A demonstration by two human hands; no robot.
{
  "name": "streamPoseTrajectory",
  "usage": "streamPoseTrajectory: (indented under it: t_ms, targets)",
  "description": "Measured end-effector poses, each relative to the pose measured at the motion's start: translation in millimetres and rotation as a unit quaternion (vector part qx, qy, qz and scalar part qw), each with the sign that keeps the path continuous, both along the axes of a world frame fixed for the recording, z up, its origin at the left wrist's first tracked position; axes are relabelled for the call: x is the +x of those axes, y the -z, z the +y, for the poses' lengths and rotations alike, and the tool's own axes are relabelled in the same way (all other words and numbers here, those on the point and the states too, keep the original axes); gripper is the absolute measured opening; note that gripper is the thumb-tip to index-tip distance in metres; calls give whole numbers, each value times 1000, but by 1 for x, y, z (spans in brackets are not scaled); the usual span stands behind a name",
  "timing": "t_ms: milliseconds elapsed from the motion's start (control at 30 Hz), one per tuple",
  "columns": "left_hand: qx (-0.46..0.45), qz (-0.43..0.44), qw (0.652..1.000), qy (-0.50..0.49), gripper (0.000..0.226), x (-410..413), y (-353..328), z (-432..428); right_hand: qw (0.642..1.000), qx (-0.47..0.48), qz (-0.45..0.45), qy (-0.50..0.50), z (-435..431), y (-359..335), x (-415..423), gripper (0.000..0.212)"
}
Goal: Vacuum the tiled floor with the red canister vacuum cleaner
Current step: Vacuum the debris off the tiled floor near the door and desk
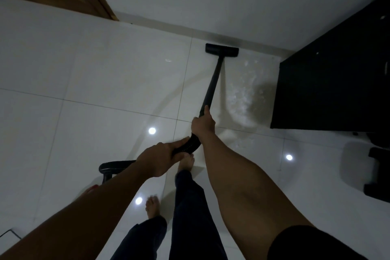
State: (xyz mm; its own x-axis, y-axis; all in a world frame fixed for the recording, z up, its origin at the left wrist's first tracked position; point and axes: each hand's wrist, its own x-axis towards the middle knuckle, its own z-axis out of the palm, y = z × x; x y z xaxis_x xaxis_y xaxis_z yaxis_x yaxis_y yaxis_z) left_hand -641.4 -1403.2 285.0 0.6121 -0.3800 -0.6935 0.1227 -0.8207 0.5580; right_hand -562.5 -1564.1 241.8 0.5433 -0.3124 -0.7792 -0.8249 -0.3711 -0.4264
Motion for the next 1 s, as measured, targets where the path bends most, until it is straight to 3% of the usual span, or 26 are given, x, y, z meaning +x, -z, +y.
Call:
streamPoseTrajectory:
  t_ms: [567,800,1000]
  targets:
    - [-20,-26,996,84,61,-266,-48,81,998,-17,-47,-38,75,-33,-283,69]
    - [-19,-34,995,95,61,-368,-53,83,999,26,-47,-7,73,-42,-387,68]
    - [-11,-62,991,120,74,-446,-52,54,998,38,-49,11,47,-38,-464,65]
